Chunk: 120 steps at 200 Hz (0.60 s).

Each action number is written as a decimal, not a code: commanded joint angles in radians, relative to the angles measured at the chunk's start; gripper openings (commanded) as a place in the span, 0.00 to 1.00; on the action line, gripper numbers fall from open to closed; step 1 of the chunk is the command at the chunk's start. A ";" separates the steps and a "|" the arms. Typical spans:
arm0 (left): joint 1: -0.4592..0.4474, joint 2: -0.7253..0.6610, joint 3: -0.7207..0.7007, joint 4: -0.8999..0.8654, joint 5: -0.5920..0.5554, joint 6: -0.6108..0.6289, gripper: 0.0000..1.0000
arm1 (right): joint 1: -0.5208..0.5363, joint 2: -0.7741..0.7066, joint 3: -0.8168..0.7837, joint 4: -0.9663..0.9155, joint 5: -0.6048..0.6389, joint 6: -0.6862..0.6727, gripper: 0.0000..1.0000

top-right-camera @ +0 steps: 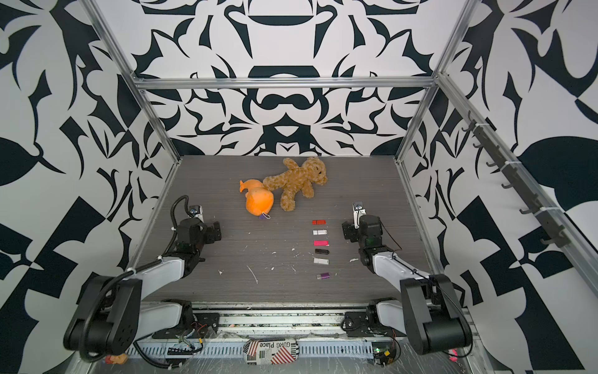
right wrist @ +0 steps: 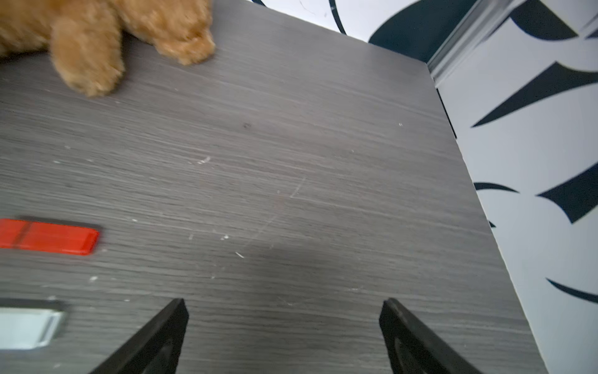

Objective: Close the usb drive cover
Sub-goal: Reset both arms

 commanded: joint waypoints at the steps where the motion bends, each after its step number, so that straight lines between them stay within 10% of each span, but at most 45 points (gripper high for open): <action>1: 0.028 0.087 -0.018 0.406 -0.023 0.022 0.99 | -0.006 0.068 -0.050 0.384 0.036 0.082 0.99; 33: 0.048 0.299 -0.016 0.635 0.119 0.083 0.99 | -0.008 0.198 -0.096 0.580 -0.088 0.063 0.99; 51: 0.063 0.234 0.005 0.485 0.169 0.055 0.99 | -0.006 0.325 -0.118 0.778 -0.079 0.066 0.99; 120: 0.066 0.264 0.072 0.412 0.176 0.070 0.99 | -0.007 0.286 0.002 0.489 -0.031 0.086 0.99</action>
